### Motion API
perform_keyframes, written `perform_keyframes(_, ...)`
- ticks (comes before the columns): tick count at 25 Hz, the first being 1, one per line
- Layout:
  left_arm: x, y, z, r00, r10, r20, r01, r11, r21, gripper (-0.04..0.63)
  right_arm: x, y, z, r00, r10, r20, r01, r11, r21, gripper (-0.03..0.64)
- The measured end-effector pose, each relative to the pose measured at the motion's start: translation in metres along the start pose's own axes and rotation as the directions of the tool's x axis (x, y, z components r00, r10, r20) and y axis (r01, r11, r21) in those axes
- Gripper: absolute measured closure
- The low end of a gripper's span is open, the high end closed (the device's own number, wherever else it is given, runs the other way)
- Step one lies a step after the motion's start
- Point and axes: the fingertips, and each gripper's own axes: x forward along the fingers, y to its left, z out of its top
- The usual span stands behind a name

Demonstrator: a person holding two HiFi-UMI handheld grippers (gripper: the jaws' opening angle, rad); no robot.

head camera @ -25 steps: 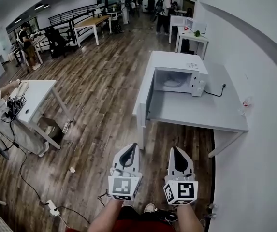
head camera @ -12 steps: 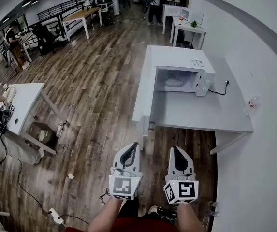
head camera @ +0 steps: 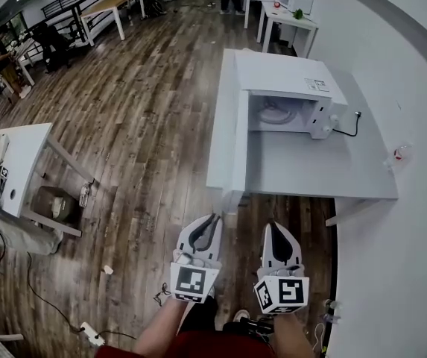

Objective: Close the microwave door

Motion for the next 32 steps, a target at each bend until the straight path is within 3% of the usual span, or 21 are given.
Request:
perform_keyframes(3,0.016,0.006,-0.015,0.998,-0.054,-0.03,0.053,0.999,-0.005,0.559,0.013,-0.002,-0.007,1.0,-0.018,-0.014,0.018,1.0,0.004,0.589)
perform_keyframes(6,0.03,0.011,-0.028,0.992,-0.112,-0.058,0.112,0.994,-0.01,0.469,0.025,-0.002,-0.015,0.999,-0.031,-0.037,0.031,0.999,0.007,0.589)
perform_keyframes(13,0.059,0.021,-0.047,0.968,-0.238,-0.08,0.238,0.971,-0.005,0.402,0.046,-0.008,-0.029,0.997,-0.056,-0.055,0.056,0.998,0.0,0.589)
perform_keyframes(19,0.077,0.021,-0.057,0.914,-0.393,-0.102,0.398,0.917,0.038,0.374,0.059,-0.011,-0.034,0.993,-0.089,-0.077,0.088,0.996,-0.016,0.589)
perform_keyframes(27,0.092,0.014,-0.057,0.847,-0.524,-0.084,0.53,0.844,0.081,0.377,0.068,-0.021,-0.039,0.986,-0.137,-0.094,0.135,0.99,-0.027,0.589)
perform_keyframes(32,0.092,0.007,-0.056,0.83,-0.554,-0.067,0.558,0.824,0.095,0.422,0.072,-0.023,-0.035,0.984,-0.151,-0.09,0.149,0.988,-0.035,0.589)
